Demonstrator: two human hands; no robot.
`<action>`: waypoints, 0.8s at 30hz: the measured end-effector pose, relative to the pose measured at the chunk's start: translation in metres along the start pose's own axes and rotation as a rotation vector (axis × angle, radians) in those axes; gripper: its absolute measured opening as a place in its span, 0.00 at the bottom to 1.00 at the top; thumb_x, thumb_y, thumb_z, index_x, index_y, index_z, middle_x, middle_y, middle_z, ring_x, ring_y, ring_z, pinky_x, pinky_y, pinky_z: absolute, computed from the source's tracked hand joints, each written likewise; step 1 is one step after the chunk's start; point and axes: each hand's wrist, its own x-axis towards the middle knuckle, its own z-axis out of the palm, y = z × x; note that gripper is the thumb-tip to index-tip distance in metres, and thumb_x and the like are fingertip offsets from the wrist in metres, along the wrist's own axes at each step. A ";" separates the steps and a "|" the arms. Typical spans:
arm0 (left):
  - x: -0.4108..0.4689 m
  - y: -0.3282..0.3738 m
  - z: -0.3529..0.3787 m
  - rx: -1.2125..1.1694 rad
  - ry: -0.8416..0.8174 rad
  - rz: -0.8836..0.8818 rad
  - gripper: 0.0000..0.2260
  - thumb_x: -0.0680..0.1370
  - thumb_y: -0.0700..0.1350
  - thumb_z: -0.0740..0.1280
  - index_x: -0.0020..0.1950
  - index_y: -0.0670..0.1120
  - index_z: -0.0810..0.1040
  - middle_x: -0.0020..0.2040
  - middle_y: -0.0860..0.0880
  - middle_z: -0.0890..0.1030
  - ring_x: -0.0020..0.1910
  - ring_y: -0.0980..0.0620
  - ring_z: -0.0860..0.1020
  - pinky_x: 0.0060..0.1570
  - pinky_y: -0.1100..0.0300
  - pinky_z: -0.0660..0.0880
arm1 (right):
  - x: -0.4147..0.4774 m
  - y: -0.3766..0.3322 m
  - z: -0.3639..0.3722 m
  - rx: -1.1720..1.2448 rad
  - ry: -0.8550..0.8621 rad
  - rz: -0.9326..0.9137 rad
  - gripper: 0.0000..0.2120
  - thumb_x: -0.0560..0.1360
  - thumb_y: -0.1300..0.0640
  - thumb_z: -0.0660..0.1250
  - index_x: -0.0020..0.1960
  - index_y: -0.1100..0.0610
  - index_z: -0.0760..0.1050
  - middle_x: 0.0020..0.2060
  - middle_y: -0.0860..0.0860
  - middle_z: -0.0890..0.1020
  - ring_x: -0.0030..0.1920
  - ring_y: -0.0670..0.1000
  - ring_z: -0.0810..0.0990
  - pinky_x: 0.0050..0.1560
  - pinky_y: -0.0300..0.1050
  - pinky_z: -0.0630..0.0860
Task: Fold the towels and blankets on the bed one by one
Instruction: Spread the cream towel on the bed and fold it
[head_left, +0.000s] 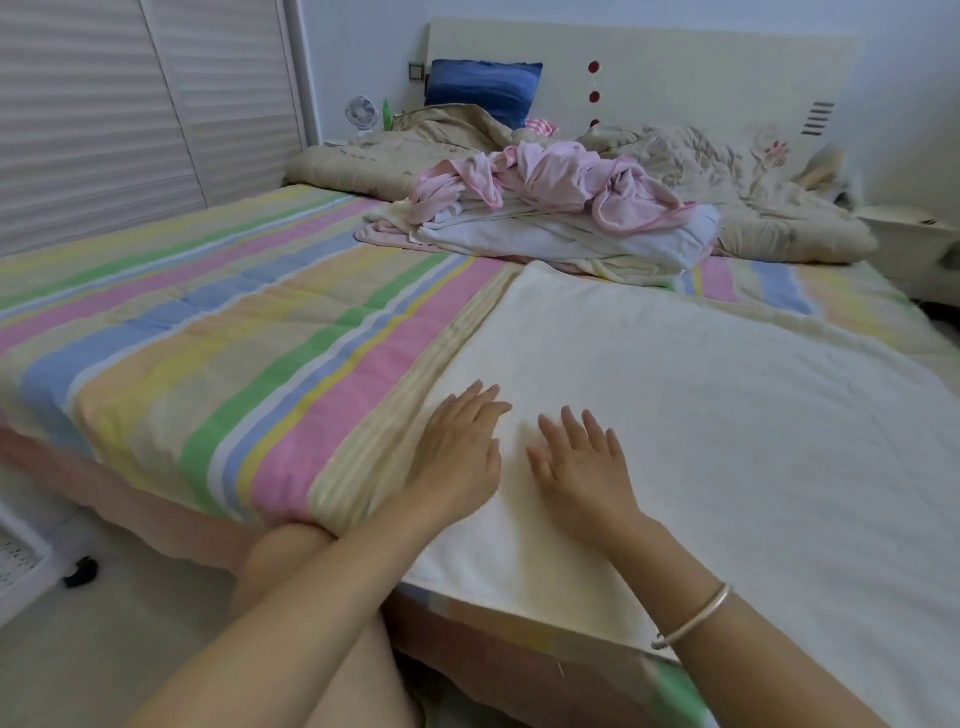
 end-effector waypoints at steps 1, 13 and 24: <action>0.006 0.005 0.011 0.064 -0.061 0.005 0.23 0.82 0.46 0.53 0.77 0.48 0.60 0.79 0.50 0.56 0.79 0.53 0.49 0.76 0.55 0.45 | 0.001 0.012 0.002 -0.020 -0.062 0.014 0.27 0.82 0.41 0.42 0.79 0.48 0.47 0.79 0.51 0.46 0.78 0.53 0.41 0.76 0.53 0.40; 0.138 0.075 0.066 0.259 -0.261 -0.063 0.24 0.83 0.51 0.51 0.79 0.46 0.54 0.79 0.44 0.51 0.78 0.46 0.49 0.76 0.49 0.49 | 0.054 0.168 -0.032 -0.014 -0.090 0.191 0.28 0.82 0.39 0.42 0.79 0.46 0.45 0.78 0.49 0.43 0.78 0.50 0.39 0.76 0.49 0.37; 0.299 0.080 0.171 0.102 -0.357 0.020 0.27 0.83 0.56 0.45 0.80 0.50 0.45 0.80 0.48 0.42 0.79 0.52 0.42 0.77 0.53 0.42 | 0.183 0.325 -0.054 -0.001 -0.033 0.318 0.27 0.82 0.40 0.42 0.79 0.45 0.46 0.78 0.48 0.44 0.78 0.51 0.40 0.76 0.50 0.38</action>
